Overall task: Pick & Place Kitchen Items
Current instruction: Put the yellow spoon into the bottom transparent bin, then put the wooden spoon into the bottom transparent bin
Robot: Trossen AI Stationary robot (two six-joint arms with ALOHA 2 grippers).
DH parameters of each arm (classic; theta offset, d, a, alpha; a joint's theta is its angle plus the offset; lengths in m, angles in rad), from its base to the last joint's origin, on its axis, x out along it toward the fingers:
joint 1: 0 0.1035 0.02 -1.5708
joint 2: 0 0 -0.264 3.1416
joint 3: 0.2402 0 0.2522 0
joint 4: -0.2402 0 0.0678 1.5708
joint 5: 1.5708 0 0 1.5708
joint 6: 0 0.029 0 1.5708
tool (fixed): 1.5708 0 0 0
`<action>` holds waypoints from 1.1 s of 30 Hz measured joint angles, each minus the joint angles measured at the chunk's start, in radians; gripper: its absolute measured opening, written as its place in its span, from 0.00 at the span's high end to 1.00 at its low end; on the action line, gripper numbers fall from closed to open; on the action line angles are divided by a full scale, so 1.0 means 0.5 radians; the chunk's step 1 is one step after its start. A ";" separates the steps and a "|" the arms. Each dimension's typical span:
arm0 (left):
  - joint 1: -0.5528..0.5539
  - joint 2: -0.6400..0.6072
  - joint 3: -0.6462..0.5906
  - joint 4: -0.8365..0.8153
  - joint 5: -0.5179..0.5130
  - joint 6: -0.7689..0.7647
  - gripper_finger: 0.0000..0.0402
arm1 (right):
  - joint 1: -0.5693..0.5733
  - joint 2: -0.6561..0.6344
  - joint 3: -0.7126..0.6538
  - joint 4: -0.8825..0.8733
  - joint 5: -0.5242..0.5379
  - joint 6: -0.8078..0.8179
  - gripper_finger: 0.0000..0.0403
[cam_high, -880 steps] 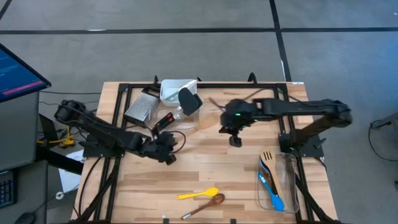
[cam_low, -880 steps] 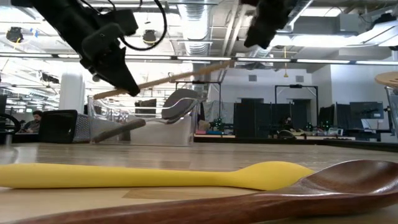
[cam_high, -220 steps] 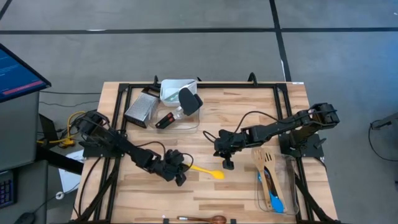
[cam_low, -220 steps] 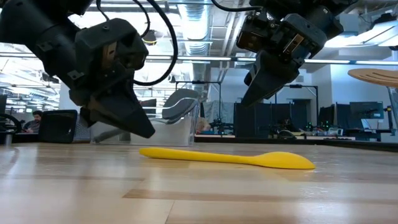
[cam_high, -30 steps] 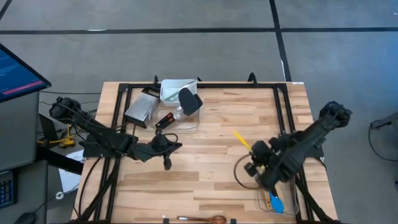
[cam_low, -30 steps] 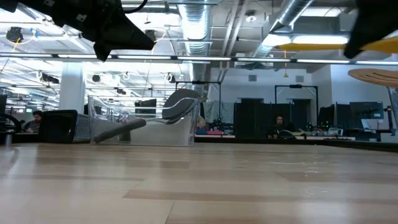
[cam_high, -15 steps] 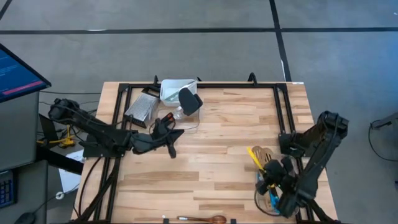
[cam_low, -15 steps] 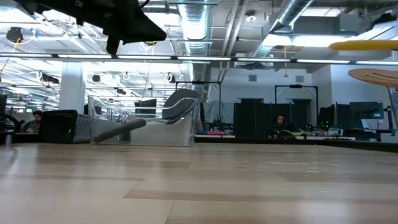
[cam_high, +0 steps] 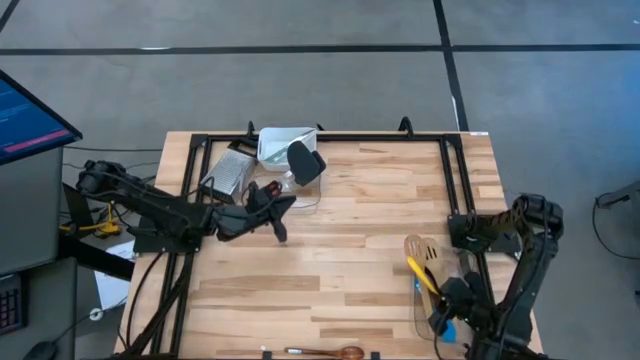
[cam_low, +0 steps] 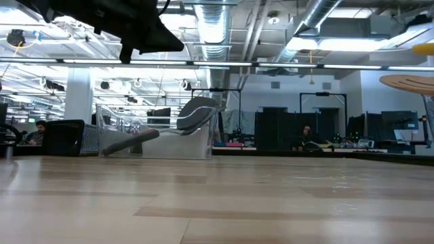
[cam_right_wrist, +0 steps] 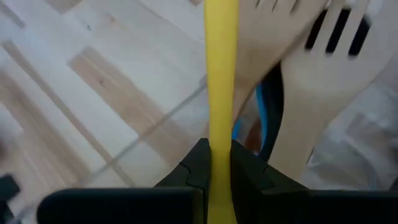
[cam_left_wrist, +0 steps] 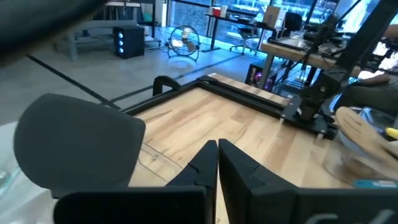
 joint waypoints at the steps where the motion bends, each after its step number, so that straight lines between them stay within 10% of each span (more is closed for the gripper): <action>1: 0.007 0.000 0.000 0.001 0.000 0.033 1.00 | 0.011 0.012 0.000 0.015 -0.015 0.000 0.93; 15: 0.041 0.000 0.000 0.004 0.001 0.019 1.00 | 0.138 0.044 -0.006 0.146 -0.197 -0.023 0.92; 26: 0.041 0.000 0.001 0.007 0.001 0.016 1.00 | 0.104 0.017 -0.006 0.208 -0.430 -0.257 0.56; 33: 0.040 0.000 0.001 0.006 0.002 0.032 1.00 | -0.035 -0.115 -0.006 0.177 -0.733 -0.488 0.49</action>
